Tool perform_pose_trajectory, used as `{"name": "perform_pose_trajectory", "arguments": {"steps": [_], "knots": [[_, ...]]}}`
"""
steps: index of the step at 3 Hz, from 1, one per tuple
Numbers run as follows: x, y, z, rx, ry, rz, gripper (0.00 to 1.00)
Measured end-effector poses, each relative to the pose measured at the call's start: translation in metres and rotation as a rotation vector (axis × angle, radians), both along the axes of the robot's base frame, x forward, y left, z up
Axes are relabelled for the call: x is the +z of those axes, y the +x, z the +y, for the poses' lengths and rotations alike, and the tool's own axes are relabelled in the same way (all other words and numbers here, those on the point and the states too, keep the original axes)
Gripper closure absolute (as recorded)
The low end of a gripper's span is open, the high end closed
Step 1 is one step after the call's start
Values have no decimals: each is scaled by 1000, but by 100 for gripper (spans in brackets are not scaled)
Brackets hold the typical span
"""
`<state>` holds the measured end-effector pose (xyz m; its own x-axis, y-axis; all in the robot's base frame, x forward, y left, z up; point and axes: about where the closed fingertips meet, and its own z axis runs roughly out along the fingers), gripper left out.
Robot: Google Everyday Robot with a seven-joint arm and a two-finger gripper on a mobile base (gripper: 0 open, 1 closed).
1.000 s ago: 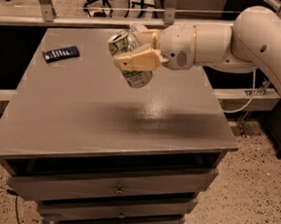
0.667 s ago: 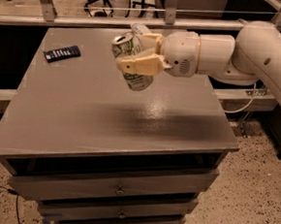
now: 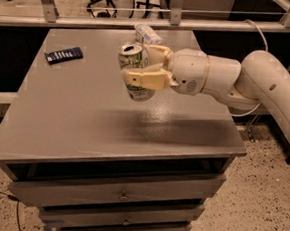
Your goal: Place 7up can upright
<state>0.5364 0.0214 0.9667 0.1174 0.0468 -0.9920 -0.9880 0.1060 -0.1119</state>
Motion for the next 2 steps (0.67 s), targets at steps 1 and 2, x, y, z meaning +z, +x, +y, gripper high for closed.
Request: {"name": "perform_pose_trajectory", "arguments": {"steps": [1, 2], "knots": [[-10, -7, 16, 33, 48, -8, 100], [-30, -10, 37, 72, 40, -8, 100]]}}
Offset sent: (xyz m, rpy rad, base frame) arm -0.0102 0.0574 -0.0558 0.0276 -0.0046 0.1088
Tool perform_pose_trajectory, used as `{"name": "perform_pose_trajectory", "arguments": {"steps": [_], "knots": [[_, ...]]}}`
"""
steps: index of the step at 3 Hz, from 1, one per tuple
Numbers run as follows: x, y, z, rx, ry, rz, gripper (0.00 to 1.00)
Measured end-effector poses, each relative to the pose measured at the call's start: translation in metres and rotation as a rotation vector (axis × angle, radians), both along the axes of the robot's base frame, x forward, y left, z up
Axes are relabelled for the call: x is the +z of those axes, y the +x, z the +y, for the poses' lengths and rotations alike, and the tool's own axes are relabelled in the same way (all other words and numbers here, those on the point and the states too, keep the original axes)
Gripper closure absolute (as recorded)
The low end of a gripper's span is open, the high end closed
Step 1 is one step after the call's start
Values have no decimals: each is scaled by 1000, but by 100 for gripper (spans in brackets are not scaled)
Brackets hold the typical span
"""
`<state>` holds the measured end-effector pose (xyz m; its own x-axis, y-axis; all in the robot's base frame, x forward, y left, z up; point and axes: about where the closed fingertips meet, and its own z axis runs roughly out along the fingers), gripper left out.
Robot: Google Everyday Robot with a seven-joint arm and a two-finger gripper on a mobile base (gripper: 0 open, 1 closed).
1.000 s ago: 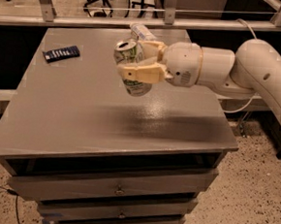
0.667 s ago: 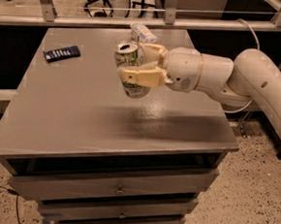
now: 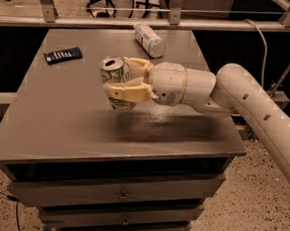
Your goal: Place 7up can upright
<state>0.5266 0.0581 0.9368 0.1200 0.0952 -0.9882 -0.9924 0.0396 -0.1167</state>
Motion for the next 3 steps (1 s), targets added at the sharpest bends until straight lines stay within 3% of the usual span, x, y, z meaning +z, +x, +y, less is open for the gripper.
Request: {"name": "perform_pose_trajectory", "arguments": {"steps": [2, 3], "knots": [[-29, -12, -1, 2, -40, 24, 100], [-40, -20, -8, -11, -51, 52, 84]]}}
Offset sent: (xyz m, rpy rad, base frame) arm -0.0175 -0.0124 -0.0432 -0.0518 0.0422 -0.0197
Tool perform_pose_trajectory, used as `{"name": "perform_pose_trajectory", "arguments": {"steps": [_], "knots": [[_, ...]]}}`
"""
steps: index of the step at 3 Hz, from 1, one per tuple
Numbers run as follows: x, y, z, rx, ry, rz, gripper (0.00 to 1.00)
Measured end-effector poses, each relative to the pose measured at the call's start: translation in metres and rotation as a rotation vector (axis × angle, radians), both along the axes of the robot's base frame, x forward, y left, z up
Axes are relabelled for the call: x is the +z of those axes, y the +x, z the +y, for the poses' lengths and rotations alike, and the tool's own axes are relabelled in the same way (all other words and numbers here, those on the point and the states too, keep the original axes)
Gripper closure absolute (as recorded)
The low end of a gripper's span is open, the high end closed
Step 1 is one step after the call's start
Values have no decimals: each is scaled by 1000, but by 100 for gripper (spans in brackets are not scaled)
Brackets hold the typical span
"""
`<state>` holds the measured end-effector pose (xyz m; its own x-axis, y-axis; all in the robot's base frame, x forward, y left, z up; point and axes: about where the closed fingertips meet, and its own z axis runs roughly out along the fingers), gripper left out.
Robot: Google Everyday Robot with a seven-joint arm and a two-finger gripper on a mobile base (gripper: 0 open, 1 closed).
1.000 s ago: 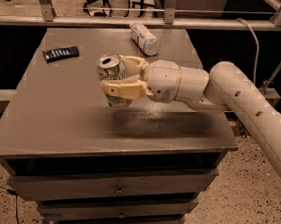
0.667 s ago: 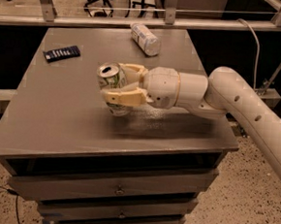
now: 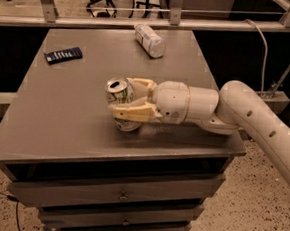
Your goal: Place 7up can upright
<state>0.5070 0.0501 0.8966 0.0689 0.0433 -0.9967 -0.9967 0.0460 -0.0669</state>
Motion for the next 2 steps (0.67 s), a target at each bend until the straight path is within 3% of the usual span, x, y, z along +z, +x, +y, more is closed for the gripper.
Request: {"name": "perform_pose_trajectory", "arguments": {"steps": [2], "knots": [[-15, -9, -21, -44, -16, 37, 39]]}}
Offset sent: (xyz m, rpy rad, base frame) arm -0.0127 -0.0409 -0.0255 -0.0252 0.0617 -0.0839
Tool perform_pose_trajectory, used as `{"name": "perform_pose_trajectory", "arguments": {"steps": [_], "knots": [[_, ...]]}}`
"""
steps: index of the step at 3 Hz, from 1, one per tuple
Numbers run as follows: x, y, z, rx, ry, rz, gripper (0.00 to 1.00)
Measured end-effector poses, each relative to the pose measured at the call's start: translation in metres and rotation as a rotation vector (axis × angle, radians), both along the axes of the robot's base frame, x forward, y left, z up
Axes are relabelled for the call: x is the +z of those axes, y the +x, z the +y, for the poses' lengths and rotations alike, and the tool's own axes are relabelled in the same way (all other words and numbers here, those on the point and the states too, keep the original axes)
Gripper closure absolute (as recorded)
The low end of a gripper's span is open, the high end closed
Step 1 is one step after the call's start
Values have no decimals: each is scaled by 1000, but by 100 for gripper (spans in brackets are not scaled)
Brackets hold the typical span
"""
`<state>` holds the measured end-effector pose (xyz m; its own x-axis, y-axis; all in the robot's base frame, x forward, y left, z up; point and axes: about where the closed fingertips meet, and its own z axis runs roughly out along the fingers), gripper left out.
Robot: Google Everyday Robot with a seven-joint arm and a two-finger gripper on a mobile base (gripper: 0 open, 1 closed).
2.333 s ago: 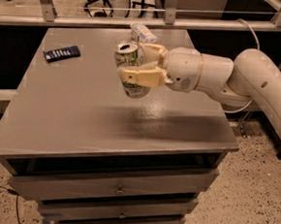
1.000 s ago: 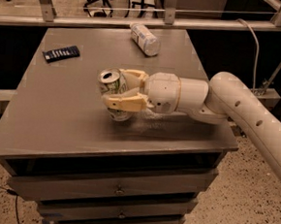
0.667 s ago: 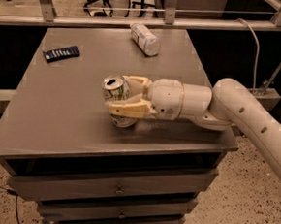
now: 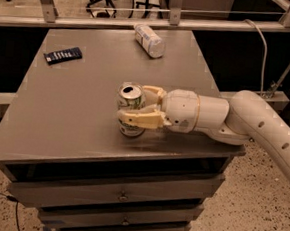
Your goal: Place 7up can upright
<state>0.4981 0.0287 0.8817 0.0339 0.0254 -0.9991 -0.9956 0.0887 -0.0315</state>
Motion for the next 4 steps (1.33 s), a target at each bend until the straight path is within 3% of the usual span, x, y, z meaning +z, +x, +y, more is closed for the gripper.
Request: {"name": "perform_pose_trajectory", "arguments": {"steps": [1, 2, 3, 4], "knots": [[-4, -3, -11, -18, -11, 12, 15], [-4, -4, -20, -26, -26, 19, 0], [1, -2, -32, -22, -68, 16, 0], [24, 6, -76, -45, -158, -17, 0]]}}
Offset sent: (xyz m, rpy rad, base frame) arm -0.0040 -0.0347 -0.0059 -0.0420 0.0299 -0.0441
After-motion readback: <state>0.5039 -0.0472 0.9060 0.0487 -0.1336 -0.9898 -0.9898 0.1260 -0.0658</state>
